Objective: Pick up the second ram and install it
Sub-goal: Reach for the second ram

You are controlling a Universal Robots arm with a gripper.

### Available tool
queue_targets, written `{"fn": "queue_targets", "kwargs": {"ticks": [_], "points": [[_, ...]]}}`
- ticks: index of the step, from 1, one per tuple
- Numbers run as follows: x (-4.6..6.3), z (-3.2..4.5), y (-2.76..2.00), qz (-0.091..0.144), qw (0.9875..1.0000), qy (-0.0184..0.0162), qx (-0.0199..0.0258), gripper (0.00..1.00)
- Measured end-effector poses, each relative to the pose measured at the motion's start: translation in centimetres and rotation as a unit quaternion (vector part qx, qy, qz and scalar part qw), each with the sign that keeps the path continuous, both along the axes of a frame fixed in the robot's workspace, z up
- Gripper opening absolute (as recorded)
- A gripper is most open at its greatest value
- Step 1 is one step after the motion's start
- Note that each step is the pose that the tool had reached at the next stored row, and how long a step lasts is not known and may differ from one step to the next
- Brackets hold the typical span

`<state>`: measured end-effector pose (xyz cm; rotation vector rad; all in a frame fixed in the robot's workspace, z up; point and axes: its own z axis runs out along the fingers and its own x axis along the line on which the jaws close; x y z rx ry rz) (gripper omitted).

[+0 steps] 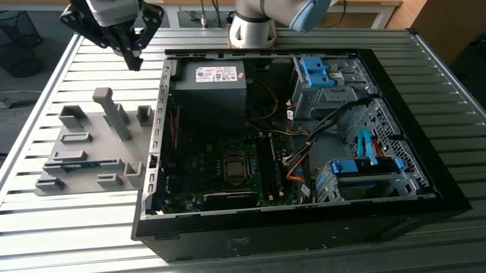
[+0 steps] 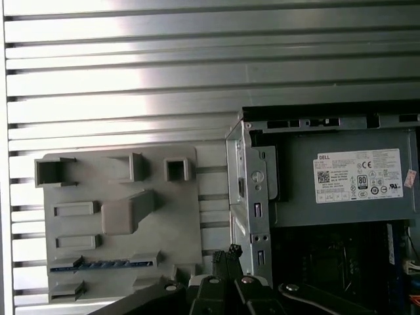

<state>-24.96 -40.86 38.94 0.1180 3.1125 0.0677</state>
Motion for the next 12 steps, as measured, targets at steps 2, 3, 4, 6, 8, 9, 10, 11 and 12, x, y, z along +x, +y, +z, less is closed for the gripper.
{"fn": "queue_targets", "kwargs": {"ticks": [2,3,4,6,8,9,10,11,12], "points": [[-0.3,-0.01,-0.45,0.000,1.0000,0.0000,0.0000,0.11],[-0.6,-0.02,-0.60,0.000,1.0000,0.0000,0.0000,0.11],[-0.9,-0.03,-0.70,0.000,1.0000,0.0000,0.0000,0.11],[-1.8,-0.05,-0.83,0.000,1.0000,0.0000,0.0000,0.11],[-2.7,-0.06,-0.88,0.000,1.0000,0.0000,0.0000,0.11],[-3.1,-0.07,-0.89,0.000,1.0000,0.0000,0.0000,0.11],[-3.6,-0.08,-0.89,0.000,1.0000,0.0000,0.0000,0.11],[-4.0,-0.09,-0.89,0.000,1.0000,0.0000,0.0000,0.11],[-4.5,-0.10,-0.89,0.000,1.0000,0.0000,0.0000,0.11]]}}
